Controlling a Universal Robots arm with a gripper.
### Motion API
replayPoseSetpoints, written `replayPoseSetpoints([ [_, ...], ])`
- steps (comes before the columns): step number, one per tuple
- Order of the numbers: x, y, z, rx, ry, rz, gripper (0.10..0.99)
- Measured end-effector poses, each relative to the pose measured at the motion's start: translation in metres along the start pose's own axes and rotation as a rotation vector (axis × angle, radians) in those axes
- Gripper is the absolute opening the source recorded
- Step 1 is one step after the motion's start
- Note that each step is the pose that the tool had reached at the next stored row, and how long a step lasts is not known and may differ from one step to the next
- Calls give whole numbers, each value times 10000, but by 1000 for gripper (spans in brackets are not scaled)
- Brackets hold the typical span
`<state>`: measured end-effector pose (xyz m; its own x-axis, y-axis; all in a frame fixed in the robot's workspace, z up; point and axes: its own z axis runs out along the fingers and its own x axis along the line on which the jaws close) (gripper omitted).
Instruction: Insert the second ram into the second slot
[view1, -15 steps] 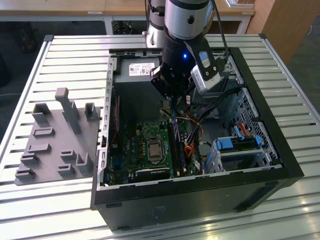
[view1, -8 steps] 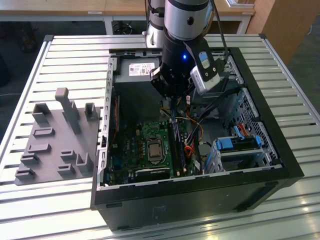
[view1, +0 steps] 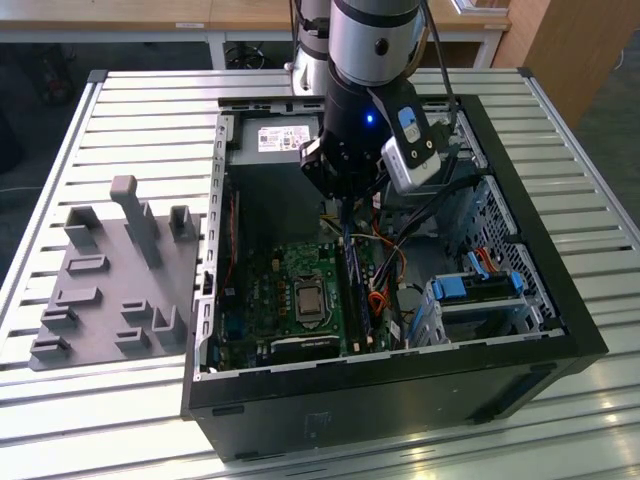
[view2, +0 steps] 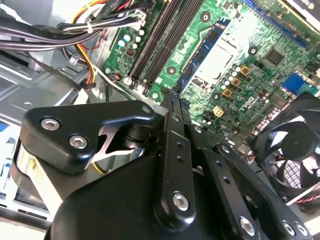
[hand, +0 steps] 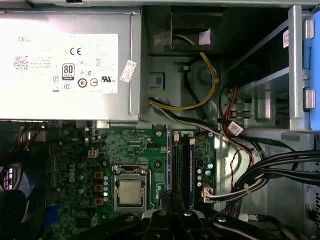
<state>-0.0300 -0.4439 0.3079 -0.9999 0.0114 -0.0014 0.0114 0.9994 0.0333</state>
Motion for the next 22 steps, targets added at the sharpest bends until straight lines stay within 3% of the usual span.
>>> replayPoseSetpoints([
  [9,-6,-30,10,-2,-1,1,114],
  [22,-11,-35,156,0,15,1,114],
])
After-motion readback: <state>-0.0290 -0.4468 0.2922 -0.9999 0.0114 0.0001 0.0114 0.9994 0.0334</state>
